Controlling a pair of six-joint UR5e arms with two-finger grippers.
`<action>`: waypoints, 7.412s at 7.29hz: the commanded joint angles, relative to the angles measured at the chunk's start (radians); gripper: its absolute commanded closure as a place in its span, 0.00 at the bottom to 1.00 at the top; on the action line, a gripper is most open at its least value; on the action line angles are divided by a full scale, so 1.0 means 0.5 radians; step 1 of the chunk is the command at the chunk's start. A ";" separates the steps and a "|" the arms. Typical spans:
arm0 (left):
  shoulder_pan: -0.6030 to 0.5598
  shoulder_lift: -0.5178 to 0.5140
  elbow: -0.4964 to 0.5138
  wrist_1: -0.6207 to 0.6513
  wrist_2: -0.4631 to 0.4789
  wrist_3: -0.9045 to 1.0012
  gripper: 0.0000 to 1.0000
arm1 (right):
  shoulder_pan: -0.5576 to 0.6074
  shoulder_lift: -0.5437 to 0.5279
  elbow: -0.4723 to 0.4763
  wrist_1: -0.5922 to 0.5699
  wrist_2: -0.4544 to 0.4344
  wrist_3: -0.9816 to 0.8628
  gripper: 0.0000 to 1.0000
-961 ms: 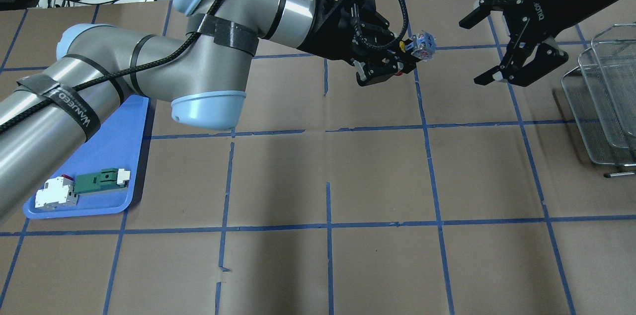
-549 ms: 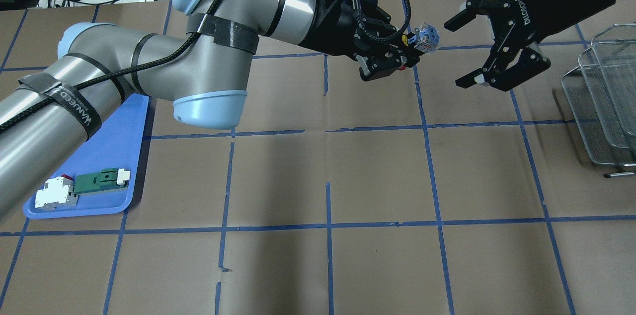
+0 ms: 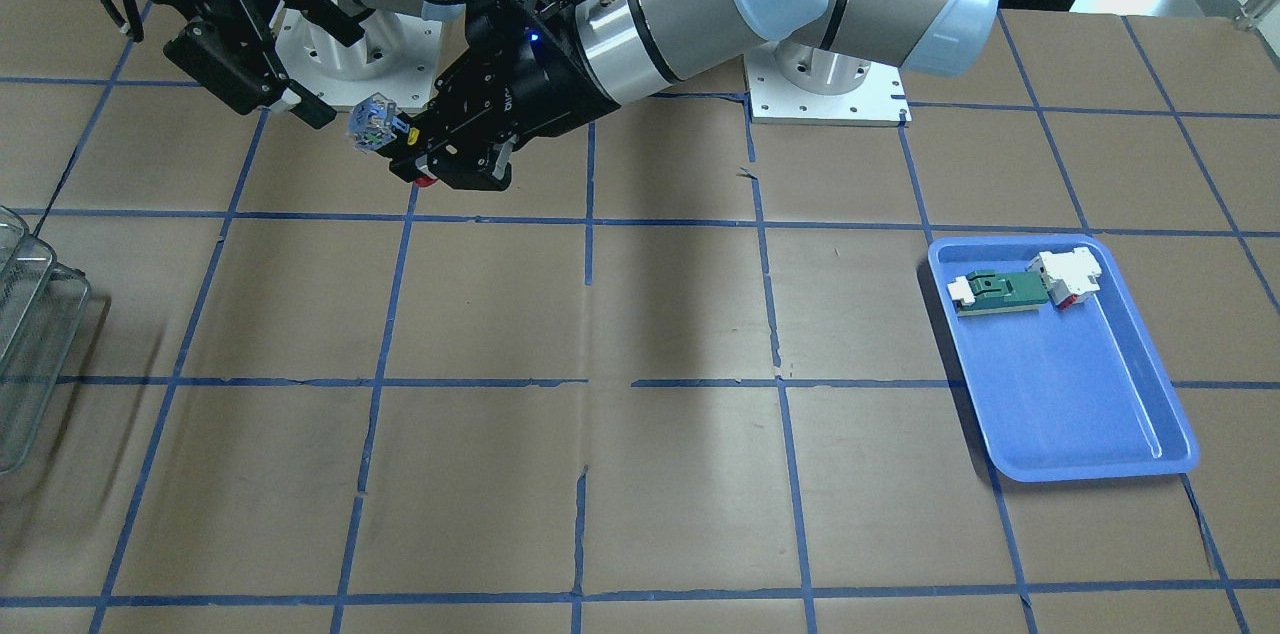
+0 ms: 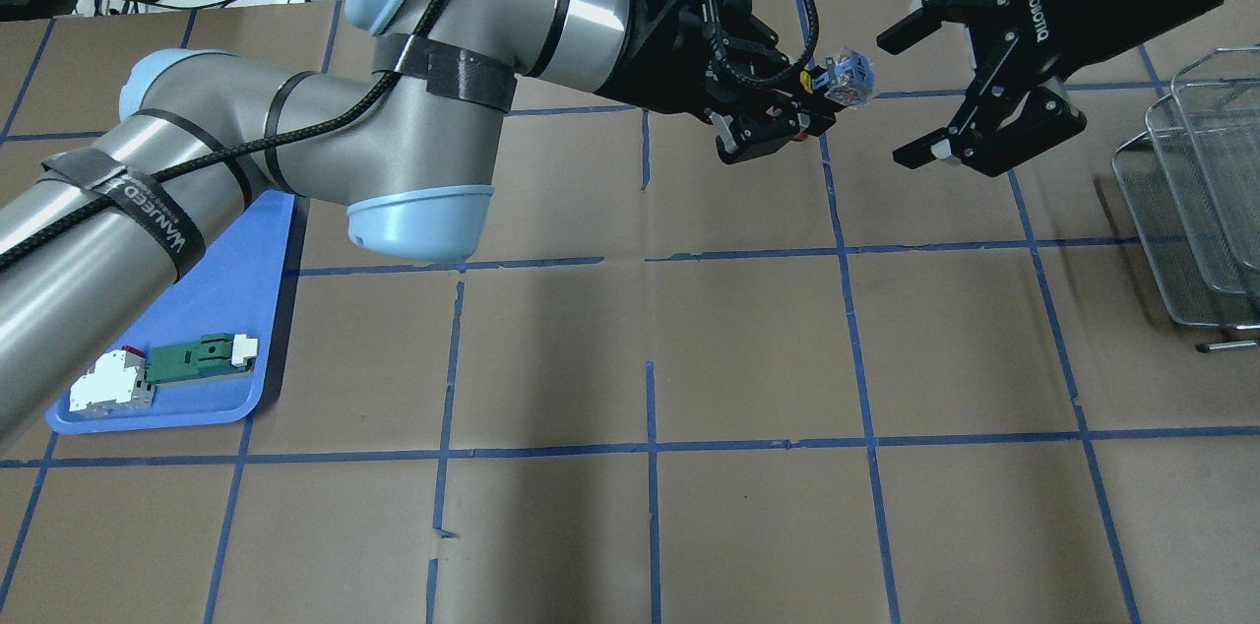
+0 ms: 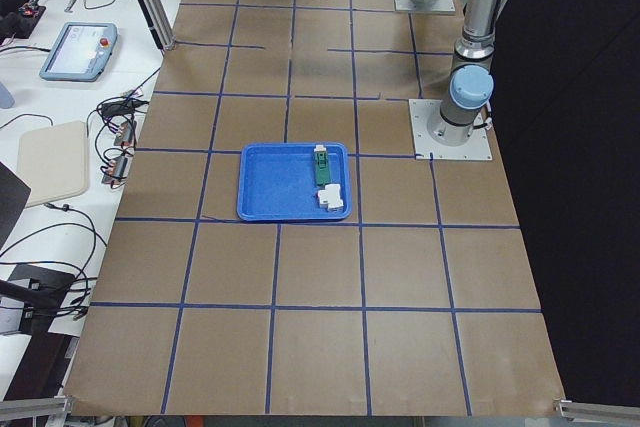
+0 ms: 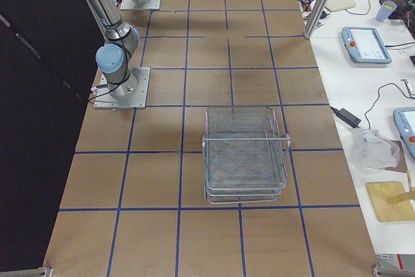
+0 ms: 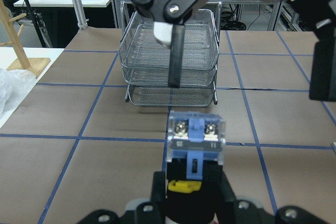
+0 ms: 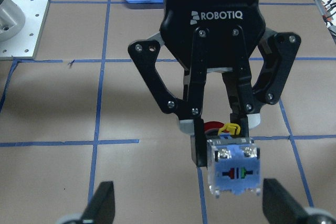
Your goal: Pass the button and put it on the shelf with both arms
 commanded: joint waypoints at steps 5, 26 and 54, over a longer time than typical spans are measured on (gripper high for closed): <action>-0.035 0.127 -0.069 0.010 0.005 -0.016 1.00 | 0.002 -0.003 0.004 0.005 0.034 0.076 0.00; 0.017 0.292 -0.137 -0.090 0.430 -0.141 0.00 | -0.050 0.024 0.004 -0.172 -0.280 0.120 1.00; 0.744 0.516 0.023 -1.595 1.837 -1.872 0.00 | 0.380 0.426 -0.235 -0.551 -1.230 3.148 0.00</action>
